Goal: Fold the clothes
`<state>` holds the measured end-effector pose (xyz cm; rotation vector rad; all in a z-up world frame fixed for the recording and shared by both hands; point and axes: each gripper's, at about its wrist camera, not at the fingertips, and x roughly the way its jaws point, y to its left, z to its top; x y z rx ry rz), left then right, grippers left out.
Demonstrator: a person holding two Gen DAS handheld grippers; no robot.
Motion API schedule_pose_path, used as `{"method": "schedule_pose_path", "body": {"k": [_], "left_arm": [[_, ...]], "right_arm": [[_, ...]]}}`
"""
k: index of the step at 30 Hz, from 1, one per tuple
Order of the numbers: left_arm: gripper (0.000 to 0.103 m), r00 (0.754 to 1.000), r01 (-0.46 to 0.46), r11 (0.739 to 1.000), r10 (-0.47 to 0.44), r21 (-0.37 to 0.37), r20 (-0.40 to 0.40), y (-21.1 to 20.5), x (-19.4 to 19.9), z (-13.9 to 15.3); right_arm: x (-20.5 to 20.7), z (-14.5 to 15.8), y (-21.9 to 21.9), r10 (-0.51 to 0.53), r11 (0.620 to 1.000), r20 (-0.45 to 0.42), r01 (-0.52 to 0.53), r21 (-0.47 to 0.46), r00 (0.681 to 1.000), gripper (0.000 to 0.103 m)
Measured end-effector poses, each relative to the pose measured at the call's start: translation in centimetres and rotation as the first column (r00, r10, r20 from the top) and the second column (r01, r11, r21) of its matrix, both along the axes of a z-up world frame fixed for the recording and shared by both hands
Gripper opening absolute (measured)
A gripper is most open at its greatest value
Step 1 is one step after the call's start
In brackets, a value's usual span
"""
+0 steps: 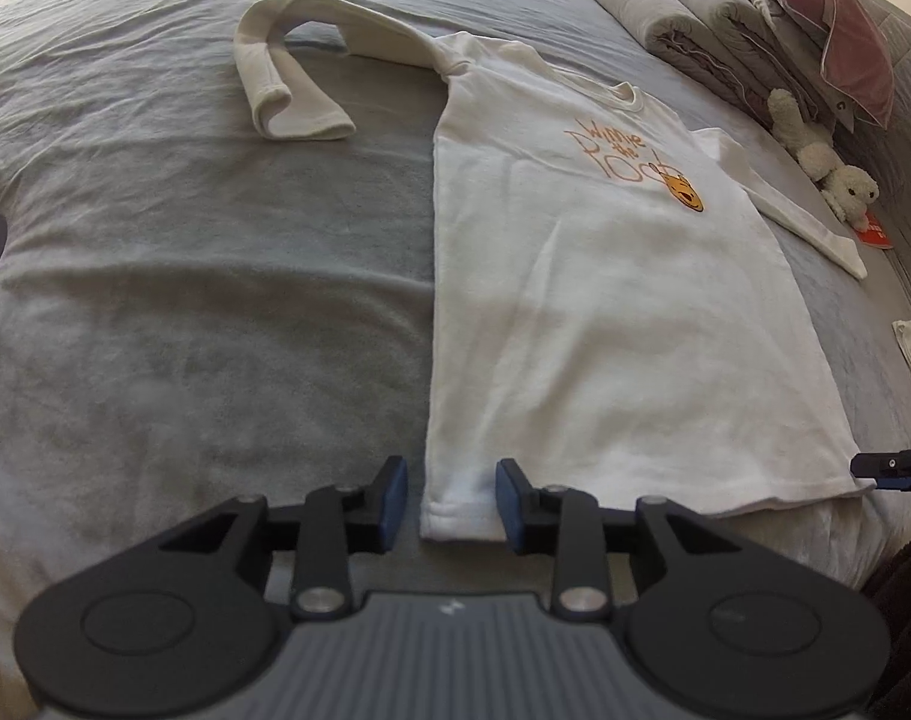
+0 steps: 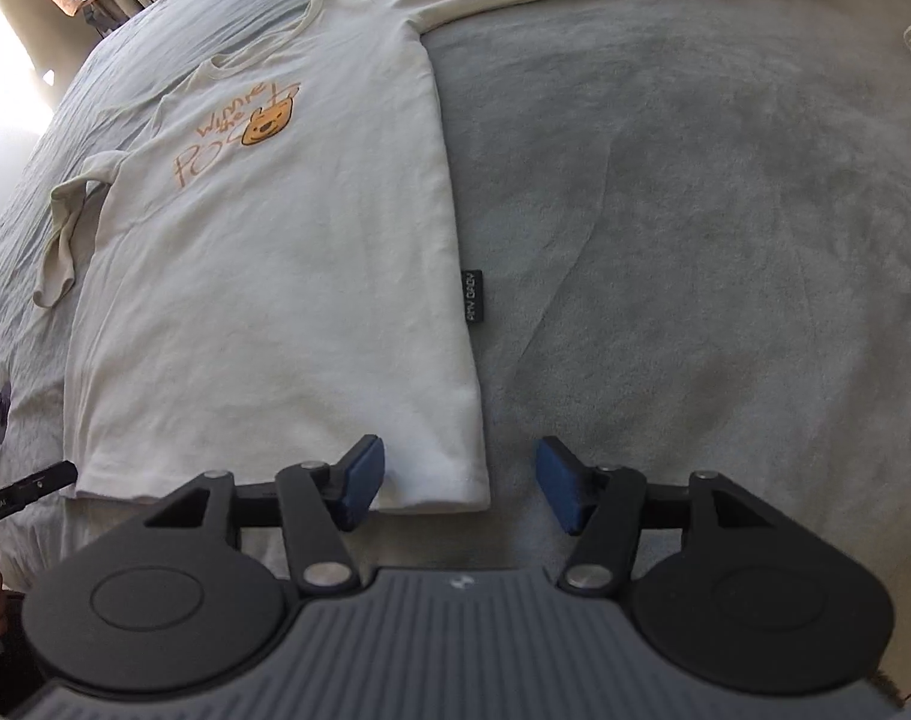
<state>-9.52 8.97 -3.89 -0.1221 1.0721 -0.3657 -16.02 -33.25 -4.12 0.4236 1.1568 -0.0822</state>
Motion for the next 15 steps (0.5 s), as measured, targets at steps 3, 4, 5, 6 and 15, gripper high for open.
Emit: {"method": "schedule_pose_path", "body": {"k": [3, 4, 5, 6, 15], "left_arm": [[0.010, 1.000, 0.012, 1.000, -0.012, 0.007, -0.002, -0.1, -0.4, 0.1], [0.009, 1.000, 0.016, 1.000, -0.016, 0.010, -0.003, -0.2, -0.5, 0.1], [0.008, 1.000, 0.020, 1.000, -0.020, 0.012, -0.004, -0.2, -0.7, 0.1], [0.007, 1.000, 0.024, 1.000, -0.023, 0.015, -0.005, -0.3, -0.8, 0.1], [0.008, 0.993, 0.115, 0.985, -0.118, 0.131, 0.022, -2.0, -1.5, -0.5]], "right_arm": [[0.4, 0.4, 1.2, 0.089, 0.995, -0.010, -0.089, -0.051, 0.996, 0.008], [0.4, 0.8, 1.3, 0.116, 0.991, 0.002, -0.115, -0.065, 0.993, 0.007], [0.3, 1.3, 1.2, 0.127, 0.989, 0.018, -0.125, -0.073, 0.992, 0.007], [0.3, 1.8, 0.9, 0.134, 0.988, 0.029, -0.132, -0.077, 0.991, 0.007], [1.1, 1.1, 1.4, 0.219, 0.959, -0.084, -0.231, -0.165, 0.972, 0.007]]}}
